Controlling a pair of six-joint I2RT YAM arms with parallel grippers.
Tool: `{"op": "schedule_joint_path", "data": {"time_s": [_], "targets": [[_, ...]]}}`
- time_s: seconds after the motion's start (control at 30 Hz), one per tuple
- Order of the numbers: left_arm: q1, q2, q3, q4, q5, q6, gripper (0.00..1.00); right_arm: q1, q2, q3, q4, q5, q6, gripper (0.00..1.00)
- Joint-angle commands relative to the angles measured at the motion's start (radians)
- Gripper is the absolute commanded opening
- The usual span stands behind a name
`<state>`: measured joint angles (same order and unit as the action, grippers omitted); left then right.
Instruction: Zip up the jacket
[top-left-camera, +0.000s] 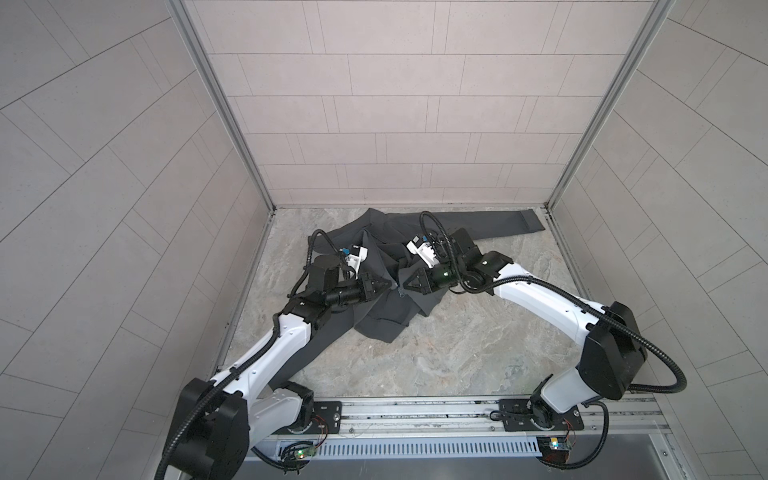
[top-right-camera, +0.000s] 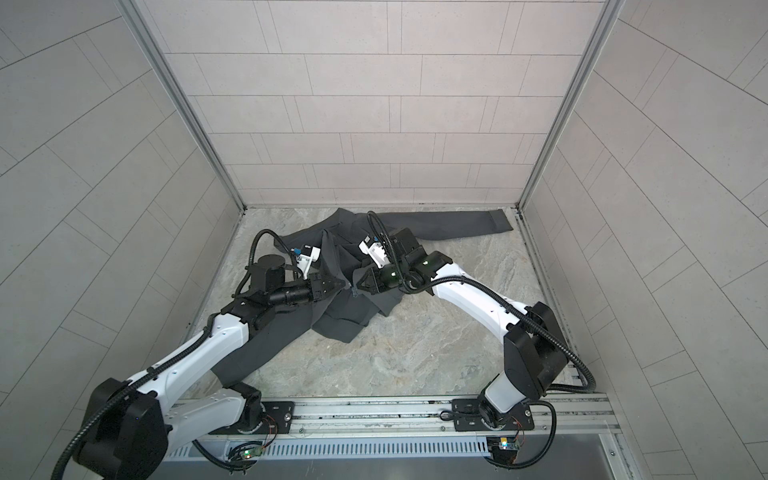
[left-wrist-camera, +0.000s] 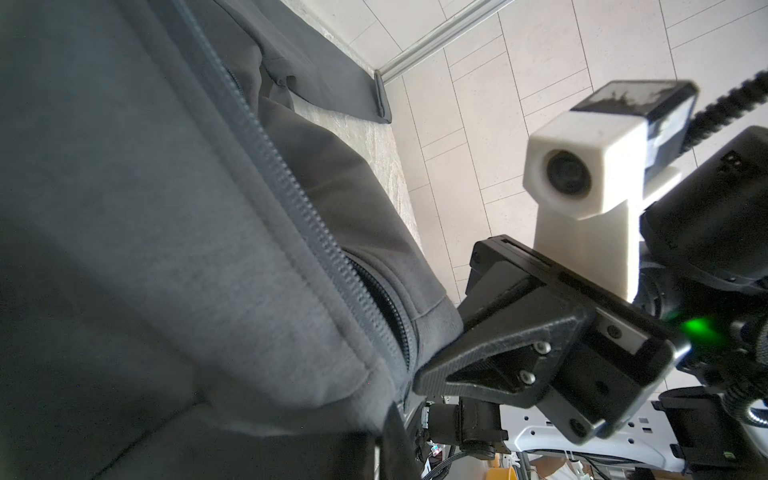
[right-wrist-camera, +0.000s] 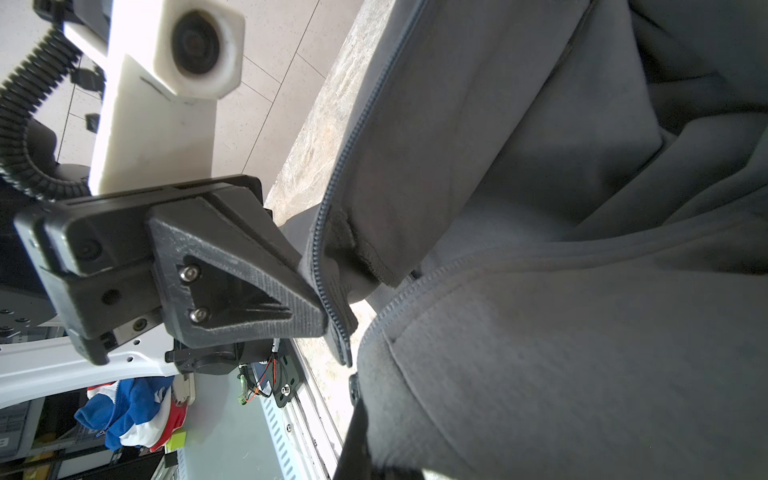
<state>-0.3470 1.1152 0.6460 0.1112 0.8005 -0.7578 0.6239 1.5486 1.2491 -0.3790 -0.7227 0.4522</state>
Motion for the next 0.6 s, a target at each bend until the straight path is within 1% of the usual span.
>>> {"op": "schedule_joint_path", "data": {"time_s": [0.0, 0.57], "targets": [[0.001, -0.017, 0.016, 0.028, 0.022, 0.02, 0.0, 0.008, 0.001, 0.035, 0.003, -0.012, -0.015, 0.0], [0.002, -0.006, 0.004, 0.045, 0.037, 0.02, 0.0, 0.008, 0.007, 0.047, -0.01, -0.029, -0.03, 0.0]]}}
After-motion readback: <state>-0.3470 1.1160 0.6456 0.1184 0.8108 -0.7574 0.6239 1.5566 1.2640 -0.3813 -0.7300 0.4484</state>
